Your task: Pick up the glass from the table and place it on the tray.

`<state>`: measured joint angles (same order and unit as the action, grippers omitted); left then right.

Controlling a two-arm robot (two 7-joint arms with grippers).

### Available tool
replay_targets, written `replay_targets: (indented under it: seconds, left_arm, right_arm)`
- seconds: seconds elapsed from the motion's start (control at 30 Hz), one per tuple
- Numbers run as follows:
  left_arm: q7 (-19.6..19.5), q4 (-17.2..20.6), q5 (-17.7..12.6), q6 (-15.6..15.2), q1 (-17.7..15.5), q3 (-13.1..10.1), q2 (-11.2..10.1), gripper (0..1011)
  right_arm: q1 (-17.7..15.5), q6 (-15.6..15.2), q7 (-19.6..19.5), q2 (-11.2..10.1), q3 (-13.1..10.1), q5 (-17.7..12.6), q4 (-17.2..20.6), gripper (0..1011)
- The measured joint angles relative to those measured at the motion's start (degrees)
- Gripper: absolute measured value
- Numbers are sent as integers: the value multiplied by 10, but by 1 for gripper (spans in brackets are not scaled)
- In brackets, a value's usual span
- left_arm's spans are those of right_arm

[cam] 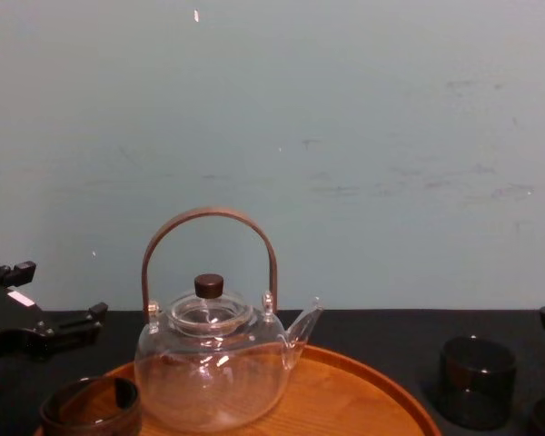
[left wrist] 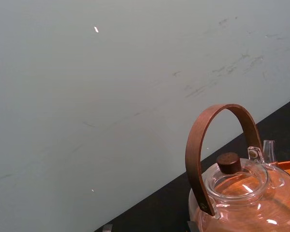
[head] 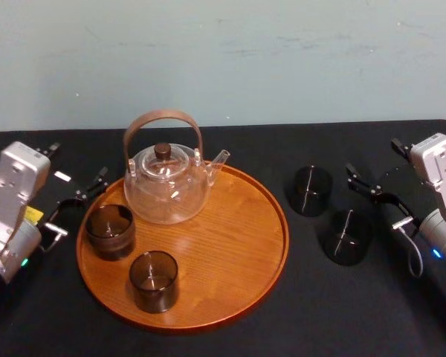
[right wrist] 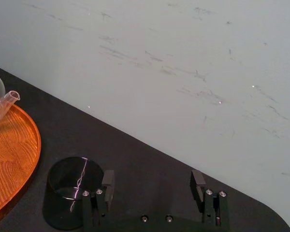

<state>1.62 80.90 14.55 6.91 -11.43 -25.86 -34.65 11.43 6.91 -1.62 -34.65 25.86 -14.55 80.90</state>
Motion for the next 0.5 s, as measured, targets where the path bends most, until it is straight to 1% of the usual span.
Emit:
replay_targets:
  seconds: [0.5]
  left_arm:
    - [0,0,0,0,0,0,0,1001]
  right_arm:
    - [0,0,0,0,0,0,0,1002]
